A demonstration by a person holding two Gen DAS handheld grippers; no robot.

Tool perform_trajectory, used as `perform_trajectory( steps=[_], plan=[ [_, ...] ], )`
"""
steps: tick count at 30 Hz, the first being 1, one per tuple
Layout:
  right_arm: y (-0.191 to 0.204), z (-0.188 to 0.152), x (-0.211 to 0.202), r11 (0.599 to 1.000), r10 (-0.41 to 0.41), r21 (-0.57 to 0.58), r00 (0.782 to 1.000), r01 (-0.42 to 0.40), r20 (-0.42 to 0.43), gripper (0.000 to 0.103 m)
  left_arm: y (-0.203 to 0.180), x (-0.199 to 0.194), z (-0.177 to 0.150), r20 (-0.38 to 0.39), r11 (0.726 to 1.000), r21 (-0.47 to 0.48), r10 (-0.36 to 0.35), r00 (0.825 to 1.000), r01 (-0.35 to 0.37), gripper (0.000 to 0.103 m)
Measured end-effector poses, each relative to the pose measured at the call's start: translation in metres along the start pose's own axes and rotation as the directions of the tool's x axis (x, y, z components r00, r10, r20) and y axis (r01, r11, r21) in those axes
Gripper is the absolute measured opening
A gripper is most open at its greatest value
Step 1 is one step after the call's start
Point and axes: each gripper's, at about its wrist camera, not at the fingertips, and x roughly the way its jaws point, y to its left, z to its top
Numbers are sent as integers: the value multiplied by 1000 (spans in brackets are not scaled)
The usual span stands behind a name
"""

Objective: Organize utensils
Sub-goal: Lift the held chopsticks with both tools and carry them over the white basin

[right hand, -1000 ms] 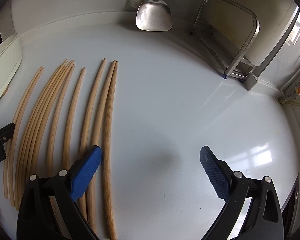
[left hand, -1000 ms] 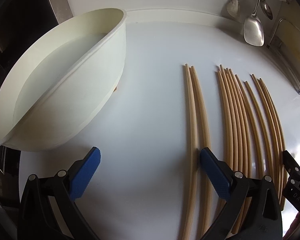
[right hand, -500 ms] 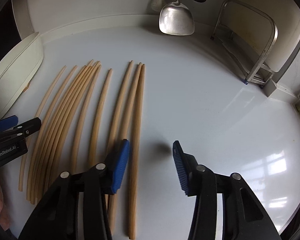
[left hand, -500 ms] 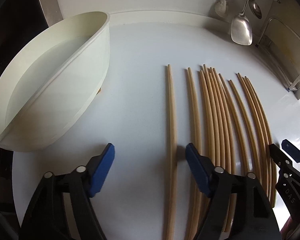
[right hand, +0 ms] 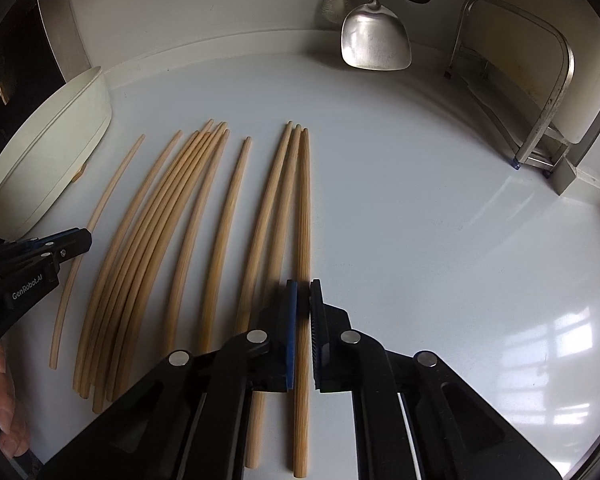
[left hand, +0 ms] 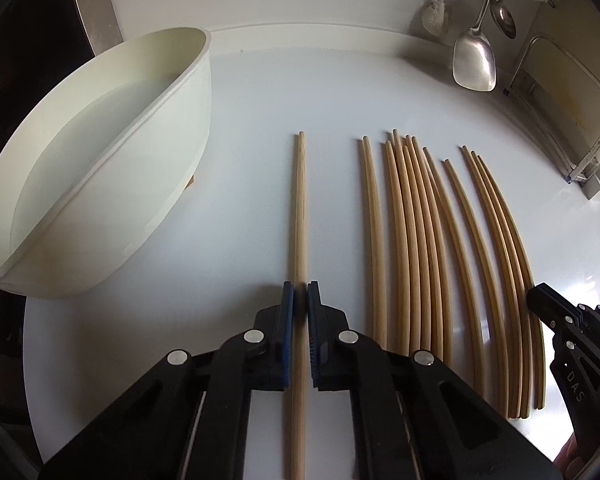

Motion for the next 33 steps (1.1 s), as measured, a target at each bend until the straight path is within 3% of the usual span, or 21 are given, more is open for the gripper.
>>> perform_trajectory(
  steps=[12, 22, 27, 33],
  plan=[
    [-10, 5, -24, 999, 30, 30, 999, -31, 37, 6, -4, -16, 12, 21, 999, -27, -38, 999, 38, 7],
    [2, 28, -76, 997, 76, -32, 993, -73, 94, 6, 0, -81, 31, 80, 996, -64, -51, 996, 56, 7],
    [30, 62, -100, 988, 121, -111, 984, -106, 133, 6, 27, -122, 49, 141, 991, -119, -35, 989, 52, 7],
    [99, 104, -111, 966, 215, -184, 962, -183, 170, 6, 95, -145, 78, 195, 984, -176, 25, 981, 10, 7]
  ],
)
